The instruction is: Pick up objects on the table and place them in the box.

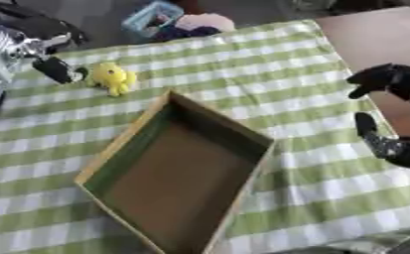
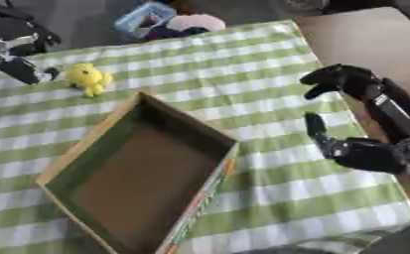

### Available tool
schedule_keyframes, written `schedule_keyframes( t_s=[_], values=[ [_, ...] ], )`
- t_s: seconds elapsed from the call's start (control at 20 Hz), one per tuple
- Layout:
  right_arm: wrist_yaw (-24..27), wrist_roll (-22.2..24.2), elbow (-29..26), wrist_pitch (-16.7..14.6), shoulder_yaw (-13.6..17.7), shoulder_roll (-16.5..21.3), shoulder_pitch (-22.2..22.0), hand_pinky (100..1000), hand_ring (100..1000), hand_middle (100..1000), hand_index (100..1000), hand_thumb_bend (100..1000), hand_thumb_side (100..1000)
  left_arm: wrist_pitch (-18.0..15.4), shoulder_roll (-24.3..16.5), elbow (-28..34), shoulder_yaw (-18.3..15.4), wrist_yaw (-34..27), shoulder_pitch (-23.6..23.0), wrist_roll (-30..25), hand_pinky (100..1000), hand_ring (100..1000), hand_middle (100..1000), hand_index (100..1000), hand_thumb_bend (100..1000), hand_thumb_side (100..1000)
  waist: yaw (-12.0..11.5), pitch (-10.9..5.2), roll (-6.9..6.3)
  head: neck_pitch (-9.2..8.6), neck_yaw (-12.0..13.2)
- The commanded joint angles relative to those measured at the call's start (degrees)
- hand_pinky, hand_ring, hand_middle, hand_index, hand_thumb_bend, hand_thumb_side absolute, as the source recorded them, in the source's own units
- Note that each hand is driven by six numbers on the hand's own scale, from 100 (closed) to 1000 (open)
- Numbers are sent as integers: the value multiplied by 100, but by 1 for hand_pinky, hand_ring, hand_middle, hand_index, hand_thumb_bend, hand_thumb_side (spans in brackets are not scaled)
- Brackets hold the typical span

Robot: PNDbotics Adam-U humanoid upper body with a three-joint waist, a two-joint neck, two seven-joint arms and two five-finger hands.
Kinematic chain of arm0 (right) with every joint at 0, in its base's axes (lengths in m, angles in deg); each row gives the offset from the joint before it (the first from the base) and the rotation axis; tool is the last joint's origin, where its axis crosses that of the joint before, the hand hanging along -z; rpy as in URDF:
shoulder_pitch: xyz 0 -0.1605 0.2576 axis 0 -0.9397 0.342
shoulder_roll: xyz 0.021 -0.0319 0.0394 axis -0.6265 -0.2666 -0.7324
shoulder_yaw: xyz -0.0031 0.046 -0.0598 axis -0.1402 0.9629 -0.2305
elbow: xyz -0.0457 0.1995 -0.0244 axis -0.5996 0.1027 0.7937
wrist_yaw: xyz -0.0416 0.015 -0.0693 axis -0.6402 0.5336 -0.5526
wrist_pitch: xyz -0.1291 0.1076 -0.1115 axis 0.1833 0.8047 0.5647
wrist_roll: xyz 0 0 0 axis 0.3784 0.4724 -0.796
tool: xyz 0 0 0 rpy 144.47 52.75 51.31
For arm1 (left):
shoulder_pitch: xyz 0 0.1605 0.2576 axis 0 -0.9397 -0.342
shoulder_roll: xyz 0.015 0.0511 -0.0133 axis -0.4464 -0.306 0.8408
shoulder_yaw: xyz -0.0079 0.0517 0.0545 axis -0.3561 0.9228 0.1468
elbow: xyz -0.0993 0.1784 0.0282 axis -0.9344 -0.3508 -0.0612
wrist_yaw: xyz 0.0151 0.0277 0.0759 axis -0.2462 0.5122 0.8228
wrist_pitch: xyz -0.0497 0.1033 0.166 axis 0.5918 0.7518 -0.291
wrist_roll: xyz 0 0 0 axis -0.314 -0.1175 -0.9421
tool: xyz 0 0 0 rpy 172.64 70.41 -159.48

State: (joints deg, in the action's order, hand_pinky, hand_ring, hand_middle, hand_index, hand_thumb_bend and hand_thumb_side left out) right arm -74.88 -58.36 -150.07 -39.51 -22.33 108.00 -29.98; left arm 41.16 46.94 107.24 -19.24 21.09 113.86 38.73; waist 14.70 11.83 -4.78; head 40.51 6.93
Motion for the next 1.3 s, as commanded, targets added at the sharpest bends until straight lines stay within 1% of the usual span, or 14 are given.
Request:
schedule_keyframes(
  t_s=[0.05,0.35,0.6,0.9,1.3],
  values=[
    [49,18,-124,-13,20,154,100,807,707,764,828,100,100,-13,-41,-113,-106,-69,137,206,827,813,790,934,234,346,32,-65,13,-81,26],
    [56,32,-129,-14,10,147,133,807,707,764,827,100,100,-2,84,-359,-139,-255,128,453,825,812,782,930,229,336,117,-1,-14,-108,49],
    [62,46,-132,-15,1,146,152,806,706,763,827,100,100,34,97,-434,-163,-290,104,572,824,810,779,930,212,344,177,57,-55,-128,69],
    [64,49,-134,-14,4,148,162,805,706,763,826,100,100,175,106,-469,-200,-309,73,914,823,806,767,925,196,349,226,118,-88,-134,79],
    [69,55,-135,-16,5,145,170,805,706,762,826,100,100,267,148,-594,-218,-211,59,930,821,802,767,925,186,350,249,171,-110,-190,272]
  ],
)
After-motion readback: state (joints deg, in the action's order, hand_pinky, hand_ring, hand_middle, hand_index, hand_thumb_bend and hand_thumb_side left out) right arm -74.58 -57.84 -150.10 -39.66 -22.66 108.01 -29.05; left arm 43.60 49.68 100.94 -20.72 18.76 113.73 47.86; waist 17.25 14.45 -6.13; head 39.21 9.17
